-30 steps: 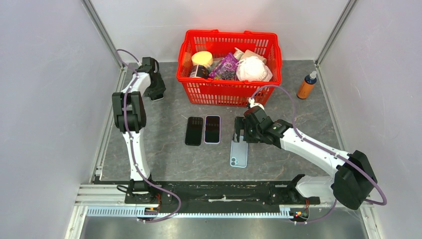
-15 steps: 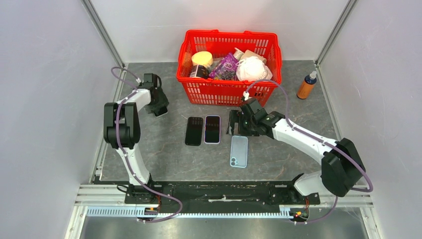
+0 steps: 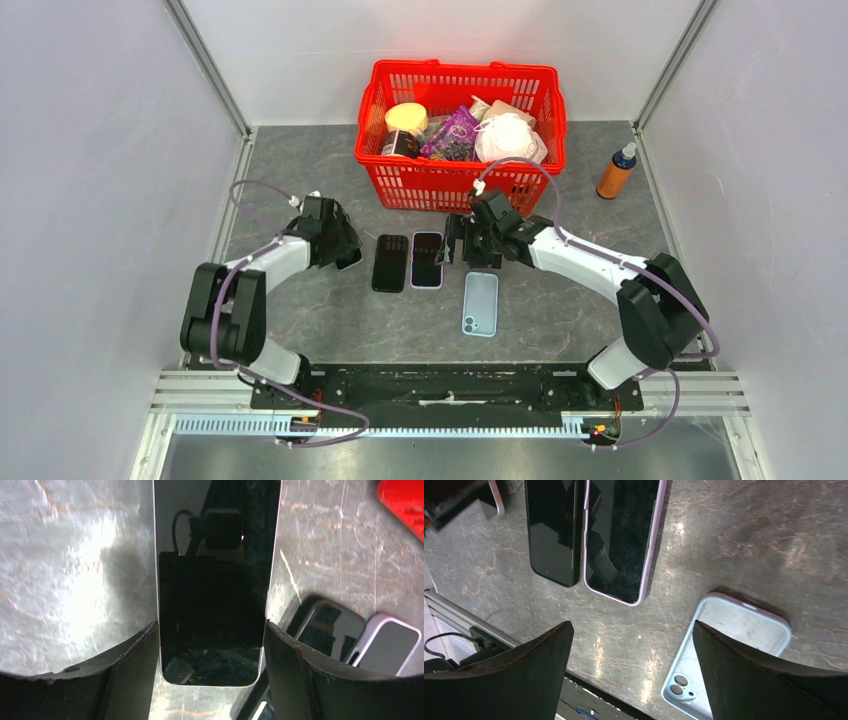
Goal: Put the phone into the phone case
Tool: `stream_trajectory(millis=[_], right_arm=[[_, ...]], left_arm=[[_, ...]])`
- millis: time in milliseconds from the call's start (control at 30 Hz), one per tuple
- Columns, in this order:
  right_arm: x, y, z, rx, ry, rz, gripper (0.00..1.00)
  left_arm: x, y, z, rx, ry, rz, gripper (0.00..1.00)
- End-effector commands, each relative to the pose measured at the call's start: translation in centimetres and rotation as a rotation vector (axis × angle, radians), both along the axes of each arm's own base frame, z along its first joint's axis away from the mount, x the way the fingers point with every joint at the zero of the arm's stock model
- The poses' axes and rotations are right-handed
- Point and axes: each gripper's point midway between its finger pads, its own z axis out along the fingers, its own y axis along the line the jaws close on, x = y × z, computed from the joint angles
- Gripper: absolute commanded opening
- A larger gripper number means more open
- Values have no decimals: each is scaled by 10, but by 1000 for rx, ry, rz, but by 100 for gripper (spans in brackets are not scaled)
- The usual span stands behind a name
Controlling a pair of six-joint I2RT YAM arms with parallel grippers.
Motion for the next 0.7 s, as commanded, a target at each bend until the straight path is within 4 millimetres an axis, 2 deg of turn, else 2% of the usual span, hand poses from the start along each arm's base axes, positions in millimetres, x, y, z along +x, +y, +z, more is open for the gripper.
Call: stream_trajectory(millis=[0, 300, 533, 667], right_arm=[[19, 31, 21, 127, -27, 15, 95], [27, 73, 24, 271, -14, 28, 86], [11, 122, 15, 287, -10, 88, 75], [1, 152, 4, 281, -3, 110, 72]], left_arm=[[-54, -22, -21, -133, 117, -8, 38], [-100, -47, -12, -224, 79, -98, 38], [-129, -52, -4, -269, 48, -140, 38], [-141, -51, -2, -279, 47, -150, 38]])
